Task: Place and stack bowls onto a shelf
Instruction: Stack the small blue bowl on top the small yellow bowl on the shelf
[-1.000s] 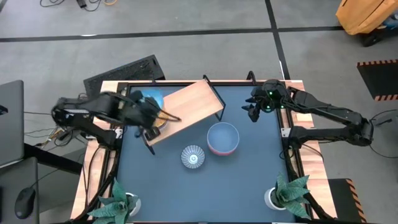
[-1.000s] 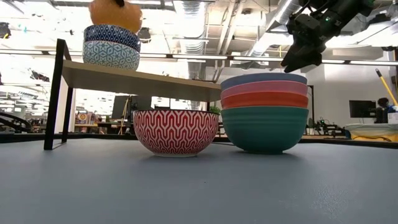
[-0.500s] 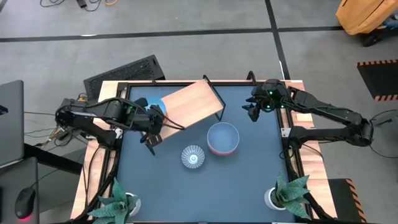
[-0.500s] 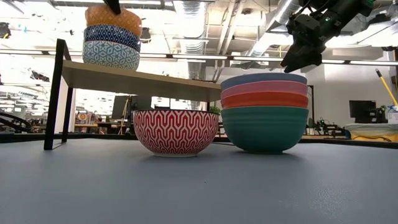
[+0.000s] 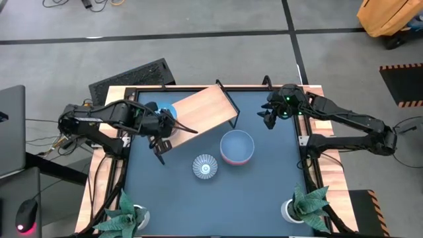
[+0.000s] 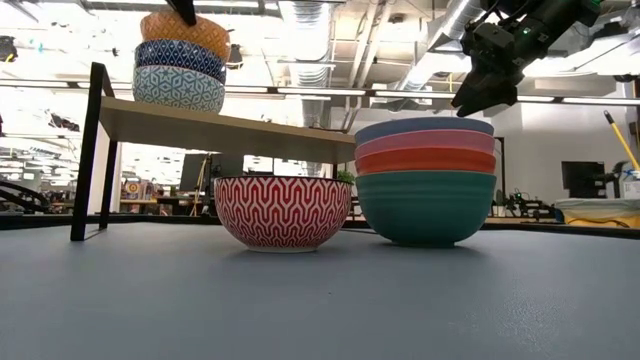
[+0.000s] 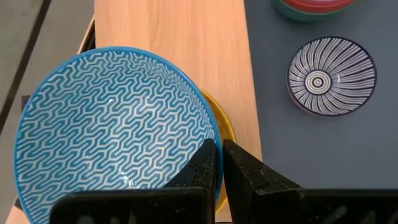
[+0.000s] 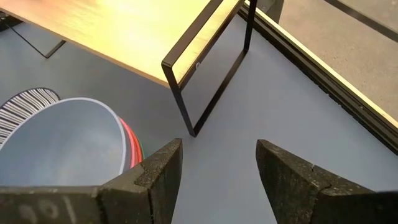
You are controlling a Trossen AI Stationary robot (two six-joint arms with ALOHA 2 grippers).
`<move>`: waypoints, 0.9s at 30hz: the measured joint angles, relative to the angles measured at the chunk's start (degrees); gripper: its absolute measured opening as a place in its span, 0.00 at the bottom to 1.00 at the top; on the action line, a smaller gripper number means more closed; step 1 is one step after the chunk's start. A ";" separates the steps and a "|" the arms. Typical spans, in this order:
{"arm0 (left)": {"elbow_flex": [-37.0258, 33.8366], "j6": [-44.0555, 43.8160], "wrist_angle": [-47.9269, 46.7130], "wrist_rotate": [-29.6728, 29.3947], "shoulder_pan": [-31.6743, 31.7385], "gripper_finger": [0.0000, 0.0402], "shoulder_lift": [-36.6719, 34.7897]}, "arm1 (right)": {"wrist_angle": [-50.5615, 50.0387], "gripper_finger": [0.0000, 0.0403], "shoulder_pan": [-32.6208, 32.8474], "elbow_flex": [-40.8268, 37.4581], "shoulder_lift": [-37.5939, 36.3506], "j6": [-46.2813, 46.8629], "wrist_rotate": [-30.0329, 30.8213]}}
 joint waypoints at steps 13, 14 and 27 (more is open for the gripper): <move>0.09 2.45 3.50 -2.64 0.81 0.00 -4.79 | -0.02 0.57 0.00 0.00 -0.01 -0.17 -0.01; 0.11 2.36 3.67 -3.75 0.81 0.00 -5.62 | 0.00 0.57 0.00 0.00 0.00 -0.17 -0.01; -4.27 6.36 14.56 -6.09 0.79 0.00 -11.32 | 1.06 0.57 0.01 0.00 -0.01 -0.87 -0.01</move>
